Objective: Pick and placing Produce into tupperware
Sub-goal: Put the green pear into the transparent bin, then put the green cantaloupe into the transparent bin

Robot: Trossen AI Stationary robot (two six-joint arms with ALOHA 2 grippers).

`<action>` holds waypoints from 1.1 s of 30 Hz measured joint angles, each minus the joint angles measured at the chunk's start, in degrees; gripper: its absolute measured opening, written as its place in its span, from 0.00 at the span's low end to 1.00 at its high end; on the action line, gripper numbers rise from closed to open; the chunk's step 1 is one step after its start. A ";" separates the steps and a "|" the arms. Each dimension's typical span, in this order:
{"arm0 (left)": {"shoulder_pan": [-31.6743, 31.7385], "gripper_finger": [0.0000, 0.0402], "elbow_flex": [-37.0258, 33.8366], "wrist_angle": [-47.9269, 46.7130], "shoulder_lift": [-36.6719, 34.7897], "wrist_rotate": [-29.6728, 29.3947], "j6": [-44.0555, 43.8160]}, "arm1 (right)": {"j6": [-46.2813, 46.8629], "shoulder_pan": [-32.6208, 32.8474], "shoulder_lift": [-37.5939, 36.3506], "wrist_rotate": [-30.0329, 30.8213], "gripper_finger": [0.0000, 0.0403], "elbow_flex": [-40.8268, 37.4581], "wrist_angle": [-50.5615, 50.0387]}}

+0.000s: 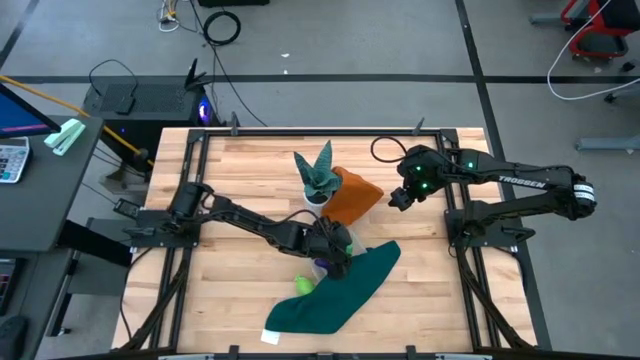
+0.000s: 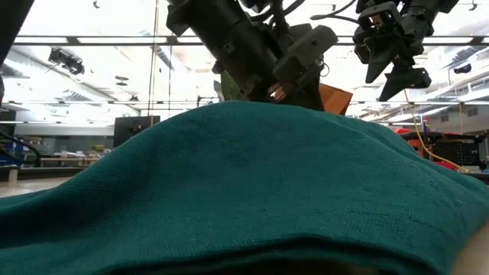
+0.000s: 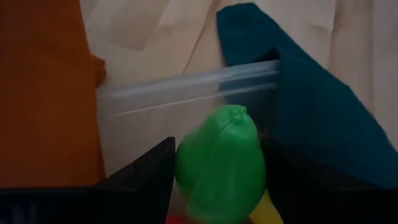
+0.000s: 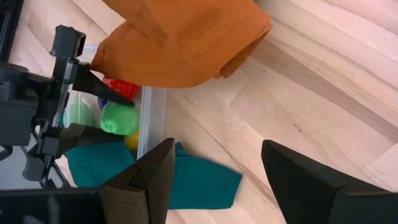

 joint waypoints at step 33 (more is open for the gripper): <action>-0.48 0.64 0.00 -0.75 -0.31 0.68 -1.95 | 0.52 -0.02 -0.01 -0.03 0.50 0.00 0.00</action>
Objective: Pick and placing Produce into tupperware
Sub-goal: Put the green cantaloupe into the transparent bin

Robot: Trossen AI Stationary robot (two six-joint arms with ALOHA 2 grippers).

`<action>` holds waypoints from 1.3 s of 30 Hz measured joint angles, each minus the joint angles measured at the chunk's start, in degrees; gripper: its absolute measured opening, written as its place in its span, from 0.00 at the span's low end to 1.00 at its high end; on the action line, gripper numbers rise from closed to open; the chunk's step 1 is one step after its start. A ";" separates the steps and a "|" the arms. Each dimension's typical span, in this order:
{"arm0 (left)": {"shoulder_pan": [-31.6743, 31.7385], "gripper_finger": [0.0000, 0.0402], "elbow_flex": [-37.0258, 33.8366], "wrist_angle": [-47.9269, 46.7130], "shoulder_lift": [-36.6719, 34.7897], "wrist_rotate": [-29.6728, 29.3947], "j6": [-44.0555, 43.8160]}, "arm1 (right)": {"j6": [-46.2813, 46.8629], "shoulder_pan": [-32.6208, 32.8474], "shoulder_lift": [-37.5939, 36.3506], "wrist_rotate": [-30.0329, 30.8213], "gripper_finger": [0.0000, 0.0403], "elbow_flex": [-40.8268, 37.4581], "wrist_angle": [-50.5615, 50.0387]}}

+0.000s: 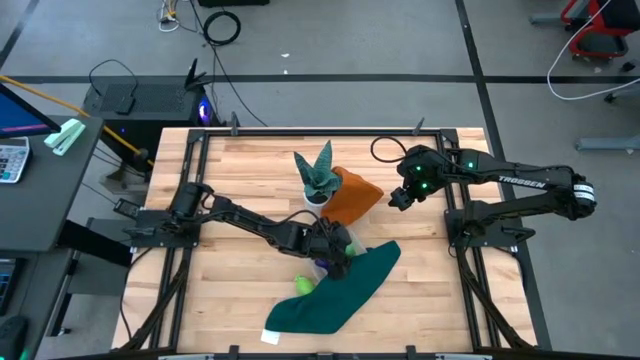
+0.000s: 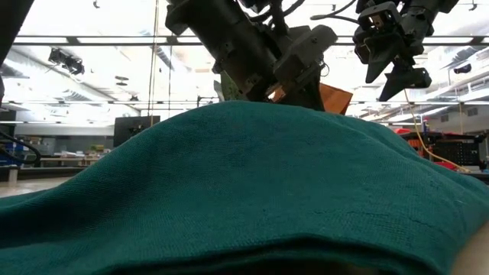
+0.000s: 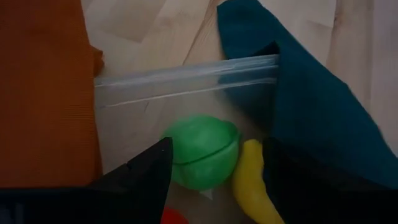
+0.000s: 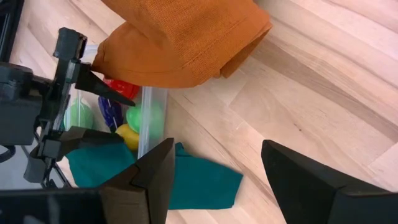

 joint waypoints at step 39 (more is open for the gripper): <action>-21.55 0.63 -7.01 -42.91 -17.23 -6.37 -43.63 | -0.02 0.02 0.02 0.15 0.50 0.00 0.02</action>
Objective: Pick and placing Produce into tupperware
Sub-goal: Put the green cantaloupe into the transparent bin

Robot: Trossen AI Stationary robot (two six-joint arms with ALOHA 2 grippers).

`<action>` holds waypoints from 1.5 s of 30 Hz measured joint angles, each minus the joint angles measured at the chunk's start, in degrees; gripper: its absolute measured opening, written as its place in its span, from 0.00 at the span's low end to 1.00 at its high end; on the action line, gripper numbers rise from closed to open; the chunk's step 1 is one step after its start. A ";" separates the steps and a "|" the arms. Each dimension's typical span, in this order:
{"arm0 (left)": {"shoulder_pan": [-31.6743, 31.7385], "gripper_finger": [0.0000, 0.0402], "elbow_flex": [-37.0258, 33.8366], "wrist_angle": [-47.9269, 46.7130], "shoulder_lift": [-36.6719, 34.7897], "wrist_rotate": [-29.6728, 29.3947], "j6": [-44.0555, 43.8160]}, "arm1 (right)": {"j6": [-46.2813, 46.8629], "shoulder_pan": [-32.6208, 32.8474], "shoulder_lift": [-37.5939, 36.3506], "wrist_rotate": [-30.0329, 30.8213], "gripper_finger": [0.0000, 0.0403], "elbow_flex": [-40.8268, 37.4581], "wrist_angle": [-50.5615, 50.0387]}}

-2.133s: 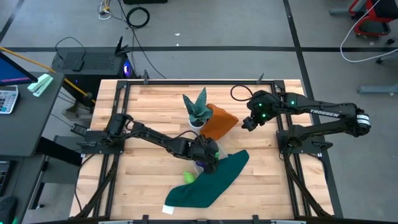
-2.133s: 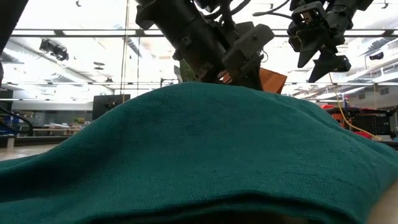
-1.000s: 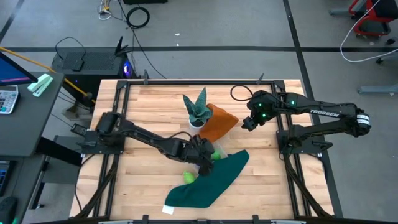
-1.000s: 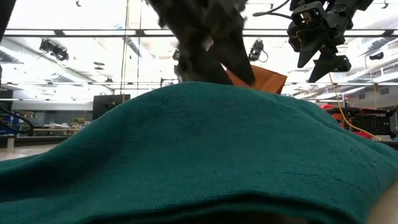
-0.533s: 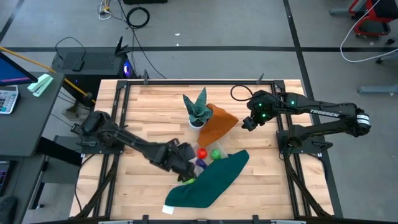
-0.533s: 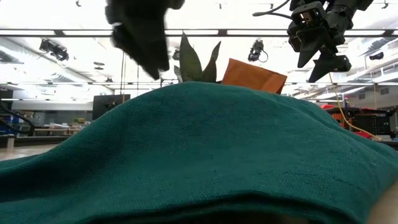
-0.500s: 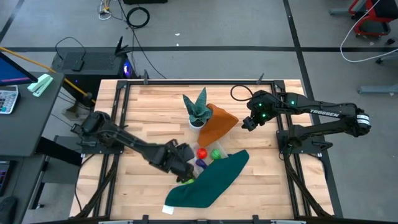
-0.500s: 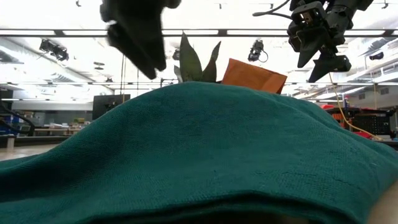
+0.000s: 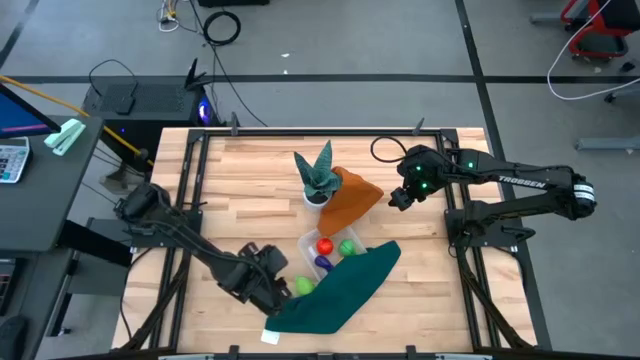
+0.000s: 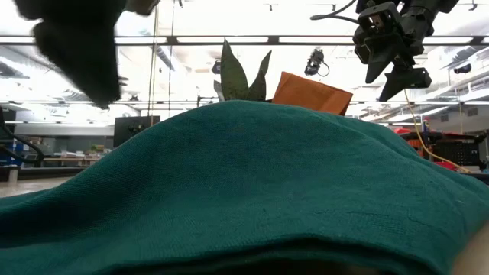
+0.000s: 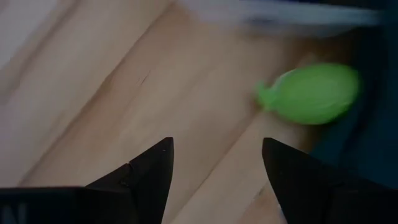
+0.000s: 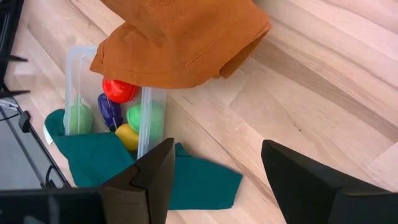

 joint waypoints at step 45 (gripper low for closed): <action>1.48 0.69 -23.02 47.55 -10.03 2.76 68.46 | 3.85 2.89 -0.01 2.16 0.50 0.00 0.02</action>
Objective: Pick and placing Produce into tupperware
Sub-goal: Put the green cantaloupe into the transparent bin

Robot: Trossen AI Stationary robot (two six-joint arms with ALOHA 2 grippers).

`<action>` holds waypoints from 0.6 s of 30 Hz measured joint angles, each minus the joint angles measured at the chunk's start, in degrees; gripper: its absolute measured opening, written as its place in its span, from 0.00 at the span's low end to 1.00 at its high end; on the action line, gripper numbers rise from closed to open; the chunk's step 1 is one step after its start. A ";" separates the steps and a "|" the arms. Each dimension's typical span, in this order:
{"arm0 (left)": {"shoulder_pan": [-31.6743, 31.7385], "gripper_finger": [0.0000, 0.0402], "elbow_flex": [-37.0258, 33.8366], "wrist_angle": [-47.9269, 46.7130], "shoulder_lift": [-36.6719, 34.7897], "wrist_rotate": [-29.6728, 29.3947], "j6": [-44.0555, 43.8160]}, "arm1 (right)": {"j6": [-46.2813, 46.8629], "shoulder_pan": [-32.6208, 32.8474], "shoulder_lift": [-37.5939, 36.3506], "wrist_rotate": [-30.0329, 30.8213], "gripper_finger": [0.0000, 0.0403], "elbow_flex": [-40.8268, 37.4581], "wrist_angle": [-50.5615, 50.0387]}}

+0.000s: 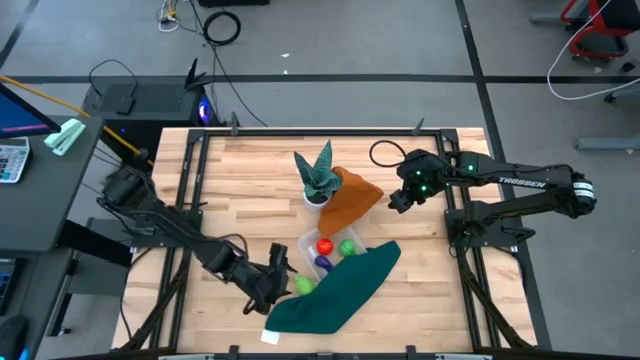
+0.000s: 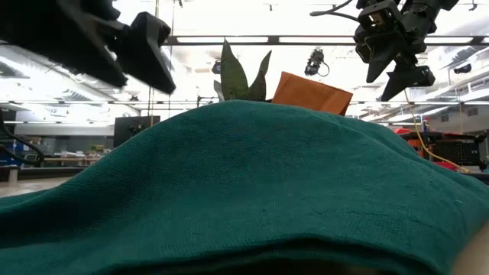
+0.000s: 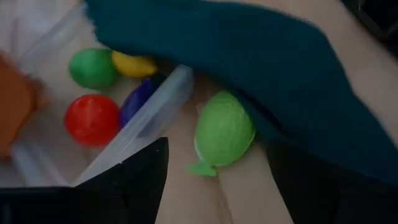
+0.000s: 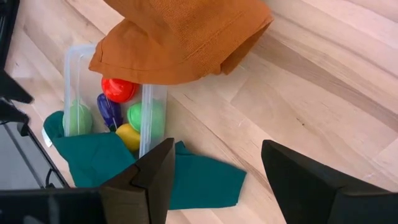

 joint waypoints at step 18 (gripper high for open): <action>0.73 0.66 5.74 -5.92 10.25 0.98 17.17 | 0.61 0.00 -0.01 0.07 0.50 0.00 -0.04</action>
